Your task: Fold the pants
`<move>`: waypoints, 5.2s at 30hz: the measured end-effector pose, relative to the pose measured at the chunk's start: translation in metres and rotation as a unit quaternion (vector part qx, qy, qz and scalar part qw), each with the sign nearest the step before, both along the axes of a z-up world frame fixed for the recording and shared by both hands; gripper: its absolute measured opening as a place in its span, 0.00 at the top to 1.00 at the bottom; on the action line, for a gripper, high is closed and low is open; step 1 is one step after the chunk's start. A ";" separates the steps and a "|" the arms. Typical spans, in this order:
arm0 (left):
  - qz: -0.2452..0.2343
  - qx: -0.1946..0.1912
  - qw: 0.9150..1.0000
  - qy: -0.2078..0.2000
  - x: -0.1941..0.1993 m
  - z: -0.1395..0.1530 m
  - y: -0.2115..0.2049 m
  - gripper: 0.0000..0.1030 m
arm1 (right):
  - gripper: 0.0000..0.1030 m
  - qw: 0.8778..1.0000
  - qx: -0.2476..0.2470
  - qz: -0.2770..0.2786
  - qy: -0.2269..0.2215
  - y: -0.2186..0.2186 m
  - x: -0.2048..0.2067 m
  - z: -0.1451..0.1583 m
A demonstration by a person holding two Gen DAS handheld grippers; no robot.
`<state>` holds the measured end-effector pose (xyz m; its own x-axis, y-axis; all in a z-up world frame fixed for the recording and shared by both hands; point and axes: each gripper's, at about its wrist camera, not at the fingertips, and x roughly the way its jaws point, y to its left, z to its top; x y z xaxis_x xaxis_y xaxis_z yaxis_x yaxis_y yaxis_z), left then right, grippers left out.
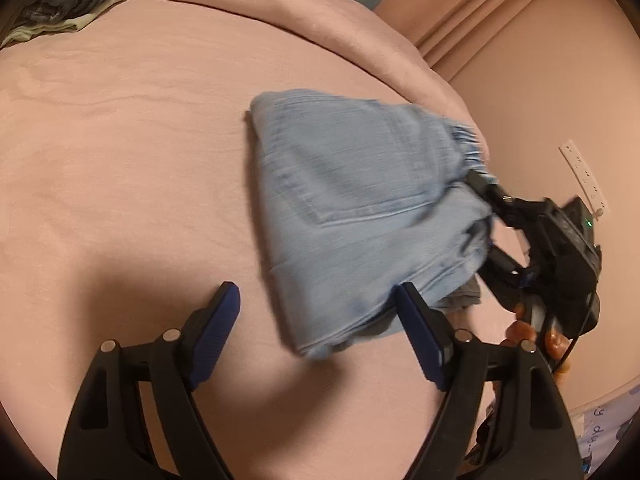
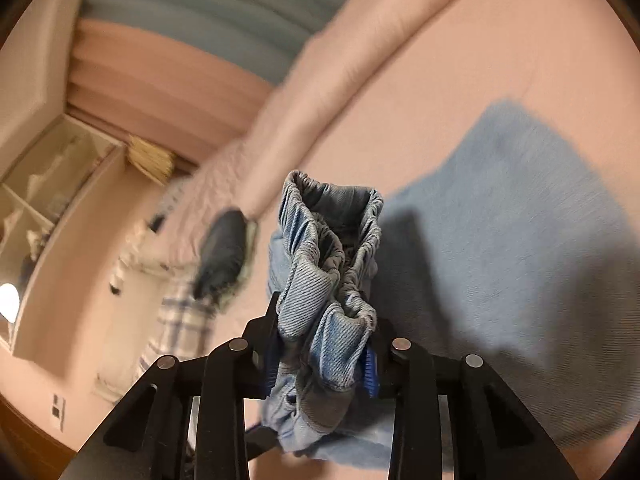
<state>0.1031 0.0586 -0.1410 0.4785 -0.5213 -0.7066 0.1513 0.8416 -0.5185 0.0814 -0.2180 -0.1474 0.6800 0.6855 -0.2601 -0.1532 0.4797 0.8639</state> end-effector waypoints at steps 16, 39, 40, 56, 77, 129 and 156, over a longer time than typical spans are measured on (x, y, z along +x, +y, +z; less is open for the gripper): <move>-0.026 0.032 0.999 -0.010 0.004 0.006 -0.035 0.19 | 0.67 0.994 0.007 -0.092 0.051 -0.068 -0.015 -0.032; -0.051 0.172 0.982 -0.054 0.037 -0.010 -0.094 0.20 | 0.55 0.960 -0.233 -0.147 -0.047 -0.053 -0.042 0.041; -0.053 0.172 0.982 -0.054 0.037 -0.011 -0.093 0.20 | 0.59 0.960 -0.237 -0.141 -0.047 -0.049 -0.038 0.042; -0.024 0.128 0.990 -0.054 0.059 0.007 -0.074 0.21 | 0.77 0.931 -0.357 -0.077 0.004 -0.036 -0.024 0.010; -0.028 0.042 0.999 0.020 0.159 -0.033 -0.059 0.24 | 0.77 0.931 -0.360 -0.043 -0.033 -0.011 -0.031 0.060; -0.070 -0.050 0.992 0.088 0.064 -0.025 -0.023 0.68 | 0.93 0.928 -0.312 0.201 0.034 0.101 0.127 0.079; -0.024 -0.026 0.996 0.081 0.171 -0.029 -0.046 0.64 | 0.59 0.779 -0.533 0.261 -0.200 0.156 -0.060 0.028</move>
